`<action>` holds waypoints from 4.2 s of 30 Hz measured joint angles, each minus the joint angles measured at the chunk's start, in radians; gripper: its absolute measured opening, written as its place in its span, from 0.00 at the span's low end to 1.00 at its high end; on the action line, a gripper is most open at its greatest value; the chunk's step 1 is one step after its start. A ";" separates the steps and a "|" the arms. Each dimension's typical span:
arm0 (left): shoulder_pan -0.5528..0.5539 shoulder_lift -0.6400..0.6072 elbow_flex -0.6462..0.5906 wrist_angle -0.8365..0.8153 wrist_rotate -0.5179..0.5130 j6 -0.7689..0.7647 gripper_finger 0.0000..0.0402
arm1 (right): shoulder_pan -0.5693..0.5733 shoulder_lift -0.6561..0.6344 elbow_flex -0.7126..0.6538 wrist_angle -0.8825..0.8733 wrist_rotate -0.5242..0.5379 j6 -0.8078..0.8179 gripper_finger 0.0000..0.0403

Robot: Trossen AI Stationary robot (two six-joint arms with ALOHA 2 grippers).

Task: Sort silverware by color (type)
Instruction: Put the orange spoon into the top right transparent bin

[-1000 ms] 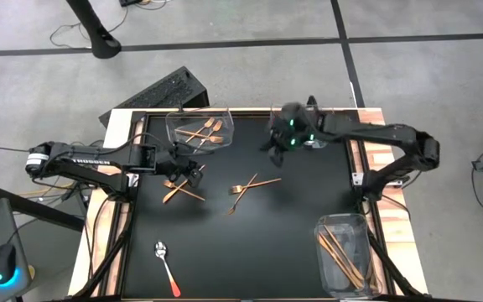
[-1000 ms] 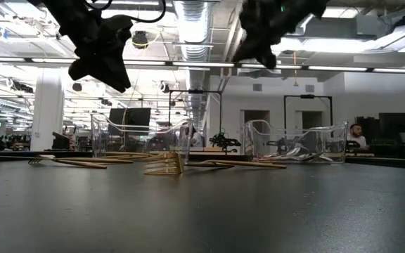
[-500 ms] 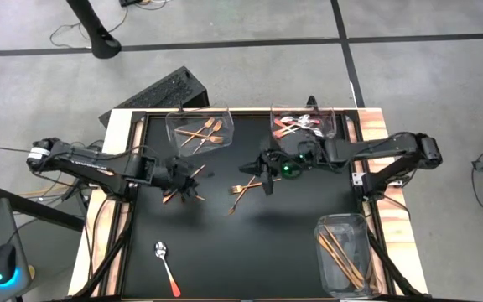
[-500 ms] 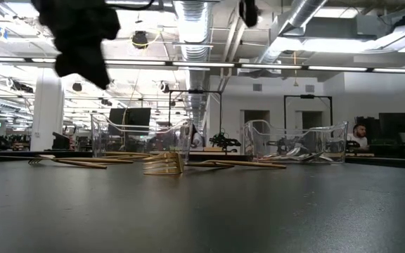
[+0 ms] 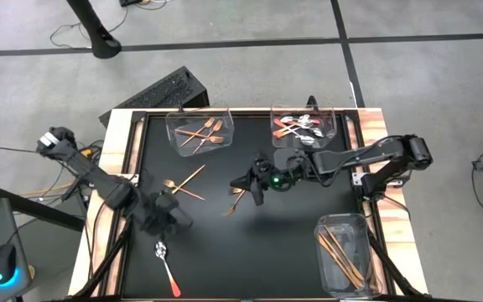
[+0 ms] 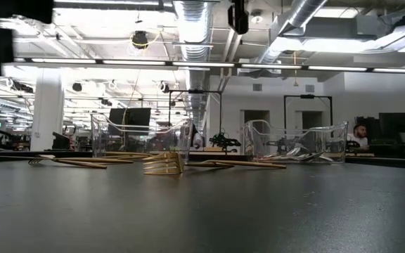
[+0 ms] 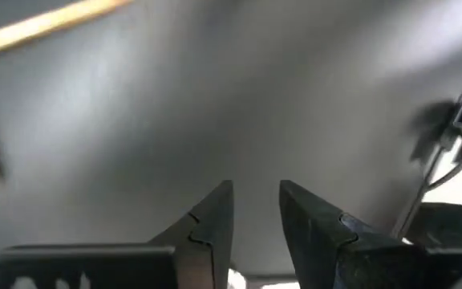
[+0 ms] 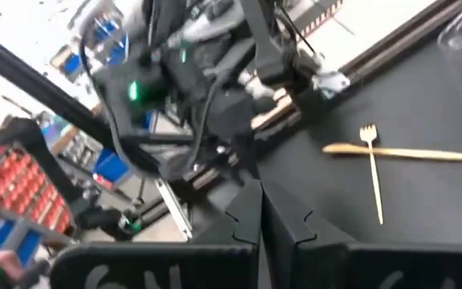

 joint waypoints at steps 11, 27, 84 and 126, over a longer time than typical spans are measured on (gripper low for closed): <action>-0.259 0.193 0.000 0.140 -0.066 -0.022 0.25 | 0.023 -0.003 0.002 0.010 0.017 0.000 0.05; -0.263 0.168 0.000 0.061 -0.025 0.518 0.25 | 0.082 -0.003 0.002 0.006 0.016 0.049 0.05; -0.056 0.195 -0.002 0.050 -0.283 0.809 0.01 | 0.093 -0.180 0.003 -0.378 0.404 0.070 0.12; 0.610 0.255 0.193 0.795 -0.371 1.474 0.02 | -0.153 -0.113 0.002 -0.213 0.229 -0.014 0.05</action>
